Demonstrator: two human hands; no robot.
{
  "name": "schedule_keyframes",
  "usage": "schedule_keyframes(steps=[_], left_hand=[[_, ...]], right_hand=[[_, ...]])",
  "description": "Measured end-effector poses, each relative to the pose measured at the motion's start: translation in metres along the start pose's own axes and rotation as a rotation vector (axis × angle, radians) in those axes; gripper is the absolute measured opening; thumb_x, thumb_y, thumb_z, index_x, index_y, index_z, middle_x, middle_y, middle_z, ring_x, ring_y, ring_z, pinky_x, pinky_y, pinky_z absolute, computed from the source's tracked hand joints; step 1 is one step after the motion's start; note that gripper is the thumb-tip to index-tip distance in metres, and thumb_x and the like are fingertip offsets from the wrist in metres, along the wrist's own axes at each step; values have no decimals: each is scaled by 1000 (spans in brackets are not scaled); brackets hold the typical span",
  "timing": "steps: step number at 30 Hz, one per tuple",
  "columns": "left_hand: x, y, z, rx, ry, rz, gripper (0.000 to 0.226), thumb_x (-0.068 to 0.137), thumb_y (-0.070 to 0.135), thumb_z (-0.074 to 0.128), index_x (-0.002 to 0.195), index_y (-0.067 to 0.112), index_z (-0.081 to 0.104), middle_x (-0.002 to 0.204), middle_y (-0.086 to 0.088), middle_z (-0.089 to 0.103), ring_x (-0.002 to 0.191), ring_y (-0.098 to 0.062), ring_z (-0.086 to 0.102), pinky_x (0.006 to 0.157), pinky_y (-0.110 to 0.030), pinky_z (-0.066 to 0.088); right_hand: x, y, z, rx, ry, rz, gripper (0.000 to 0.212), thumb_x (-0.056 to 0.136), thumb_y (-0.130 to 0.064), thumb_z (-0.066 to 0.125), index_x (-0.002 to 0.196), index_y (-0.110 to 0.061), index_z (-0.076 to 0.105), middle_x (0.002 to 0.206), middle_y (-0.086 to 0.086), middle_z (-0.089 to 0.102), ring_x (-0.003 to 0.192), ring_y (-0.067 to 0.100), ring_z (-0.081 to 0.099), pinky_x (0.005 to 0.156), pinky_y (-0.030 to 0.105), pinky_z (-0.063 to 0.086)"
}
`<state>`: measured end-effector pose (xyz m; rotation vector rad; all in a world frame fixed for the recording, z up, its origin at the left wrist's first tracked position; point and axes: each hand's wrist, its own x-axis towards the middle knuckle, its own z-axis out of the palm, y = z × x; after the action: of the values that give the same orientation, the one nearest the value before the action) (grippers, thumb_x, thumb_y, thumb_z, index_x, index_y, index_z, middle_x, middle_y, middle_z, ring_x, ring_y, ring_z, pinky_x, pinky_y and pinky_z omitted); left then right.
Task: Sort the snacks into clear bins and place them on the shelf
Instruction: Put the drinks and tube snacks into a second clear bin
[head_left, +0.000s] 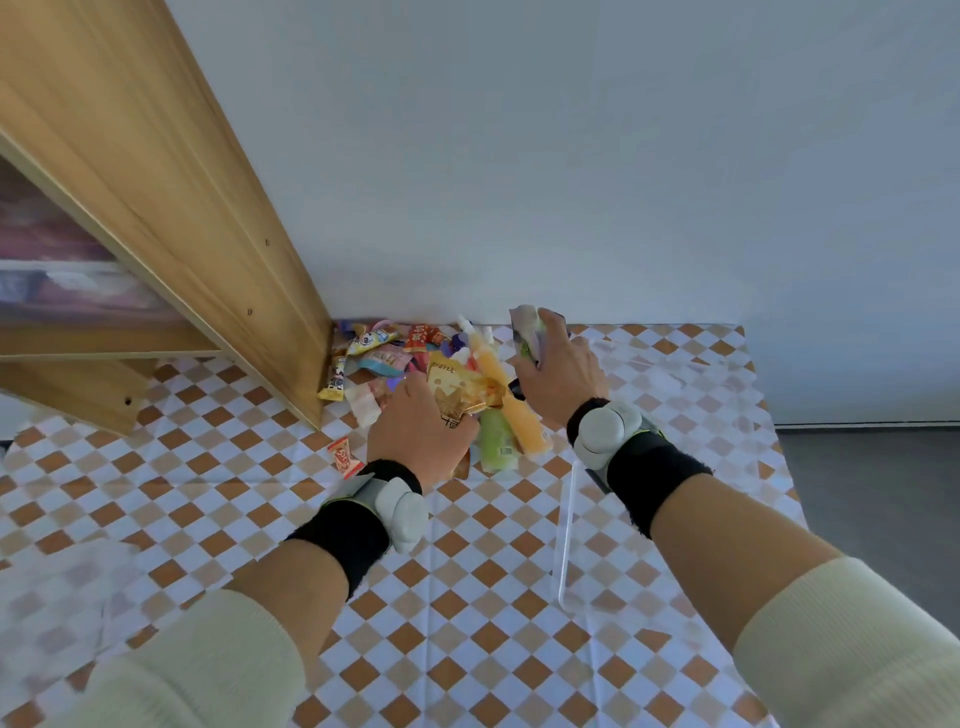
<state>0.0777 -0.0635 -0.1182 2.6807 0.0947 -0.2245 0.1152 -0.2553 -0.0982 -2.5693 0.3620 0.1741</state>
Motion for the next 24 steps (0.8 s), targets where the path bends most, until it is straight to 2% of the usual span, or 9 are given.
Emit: schedule_keyframes(steps=[3,8,12,15,19,21,24], left_hand=[[-27,28,7,-88,-6,47,75,72,65,53,126,14,38,116,-4,57,93,-25,59,70,-38,50],[-82,85,39,-103,-86,125,67,73,63,55,117,19,31,100,-2,59,78,-25,58,65,-40,52],[-114,115,72,-176,-133,227,81,79,60,57,143,33,16,121,-4,60,93,-27,64,68,-38,50],[-134,131,100,-147,-209,280,76,85,61,51,148,43,12,129,-11,53,95,-31,61,70,-36,47],[-145,140,128,-129,-261,290,63,91,62,47,147,43,24,127,-13,45,95,-32,59,71,-32,44],[-147,139,139,-56,-300,269,62,92,61,49,146,36,33,129,-14,40,106,-34,53,80,-35,46],[-150,139,146,88,-246,292,50,93,54,52,135,27,51,138,-15,31,124,-37,39,97,-42,44]], right_hand=[[-40,30,-17,35,-3,39,62,84,-41,50,140,-39,24,113,14,52,89,36,55,79,47,52],[-109,103,-41,32,46,96,59,87,-41,51,141,-40,28,113,17,54,95,37,57,81,48,53],[-149,152,-48,7,59,185,60,87,-43,52,142,-42,27,115,15,52,99,37,56,84,47,51],[-176,183,-46,-44,58,227,60,86,-46,51,142,-42,29,115,13,50,100,36,55,85,47,50],[-192,208,-27,-61,49,270,58,88,-47,49,141,-43,28,116,10,50,107,34,53,90,49,46],[-195,217,-16,-116,4,273,58,91,-54,46,144,-39,29,128,12,45,117,35,47,97,49,42],[-200,226,-5,-214,-46,191,53,91,-58,44,137,-32,45,141,11,31,123,36,37,101,47,38]])
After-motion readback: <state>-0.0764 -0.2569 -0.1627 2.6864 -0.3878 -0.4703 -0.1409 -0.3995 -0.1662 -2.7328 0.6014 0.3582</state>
